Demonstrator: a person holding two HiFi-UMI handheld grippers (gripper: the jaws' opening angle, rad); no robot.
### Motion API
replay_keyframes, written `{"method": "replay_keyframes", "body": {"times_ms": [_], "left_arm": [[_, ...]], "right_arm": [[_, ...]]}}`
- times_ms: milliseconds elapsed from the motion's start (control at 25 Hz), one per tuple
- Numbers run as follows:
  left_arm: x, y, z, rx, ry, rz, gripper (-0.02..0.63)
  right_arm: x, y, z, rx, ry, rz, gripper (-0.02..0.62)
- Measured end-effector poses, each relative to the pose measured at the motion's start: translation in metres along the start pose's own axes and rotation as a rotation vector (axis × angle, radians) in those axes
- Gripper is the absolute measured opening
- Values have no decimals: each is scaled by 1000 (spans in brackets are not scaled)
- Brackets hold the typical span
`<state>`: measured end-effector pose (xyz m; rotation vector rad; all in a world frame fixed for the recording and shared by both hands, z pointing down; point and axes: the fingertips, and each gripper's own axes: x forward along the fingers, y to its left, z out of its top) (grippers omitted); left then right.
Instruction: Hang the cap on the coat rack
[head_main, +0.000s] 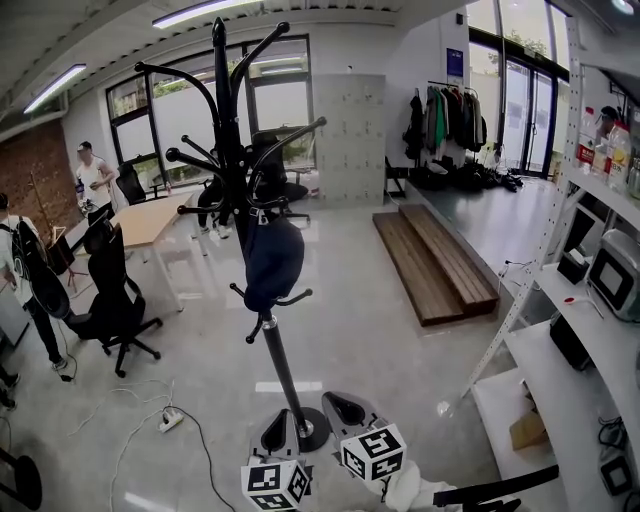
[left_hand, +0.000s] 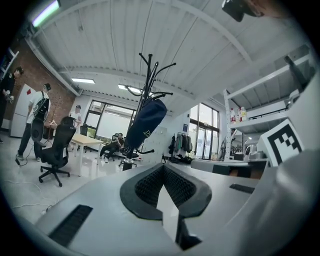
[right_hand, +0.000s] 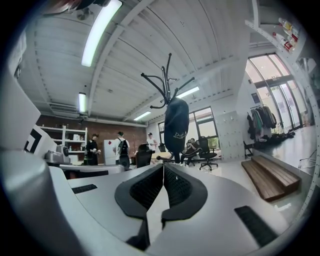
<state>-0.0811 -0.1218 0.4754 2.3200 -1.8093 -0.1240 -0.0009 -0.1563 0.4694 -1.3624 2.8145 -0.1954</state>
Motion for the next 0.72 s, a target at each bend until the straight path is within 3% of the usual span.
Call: {"method": "replay_keyframes", "body": {"times_ms": [720], "left_arm": [[9,11,0,-1,4,8,2]], "right_arm": [[13,-8,-7,-14,17,-24,14]]}}
